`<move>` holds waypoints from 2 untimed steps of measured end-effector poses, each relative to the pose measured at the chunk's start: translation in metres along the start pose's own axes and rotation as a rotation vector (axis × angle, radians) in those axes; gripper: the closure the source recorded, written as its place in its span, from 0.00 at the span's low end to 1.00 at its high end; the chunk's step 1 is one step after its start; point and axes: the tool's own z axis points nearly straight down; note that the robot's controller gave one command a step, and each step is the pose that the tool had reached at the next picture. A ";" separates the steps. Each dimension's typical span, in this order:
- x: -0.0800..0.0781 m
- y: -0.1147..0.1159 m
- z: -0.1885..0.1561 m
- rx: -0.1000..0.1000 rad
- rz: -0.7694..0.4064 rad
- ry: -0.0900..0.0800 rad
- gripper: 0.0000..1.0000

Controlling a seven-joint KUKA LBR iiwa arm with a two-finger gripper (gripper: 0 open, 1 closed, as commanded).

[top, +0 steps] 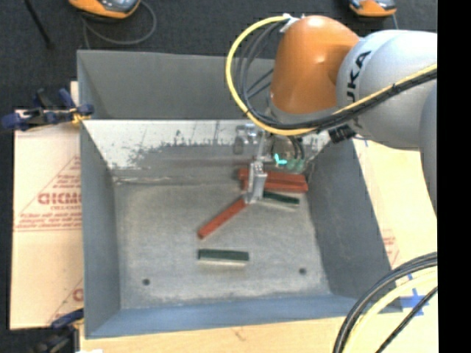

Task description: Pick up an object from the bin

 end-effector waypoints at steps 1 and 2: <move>0.025 0.023 0.132 -0.002 0.083 0.002 0.00; 0.022 0.023 0.127 -0.003 0.084 -0.006 1.00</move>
Offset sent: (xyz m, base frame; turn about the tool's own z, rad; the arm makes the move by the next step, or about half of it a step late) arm -0.0236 0.0228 -0.1273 0.0854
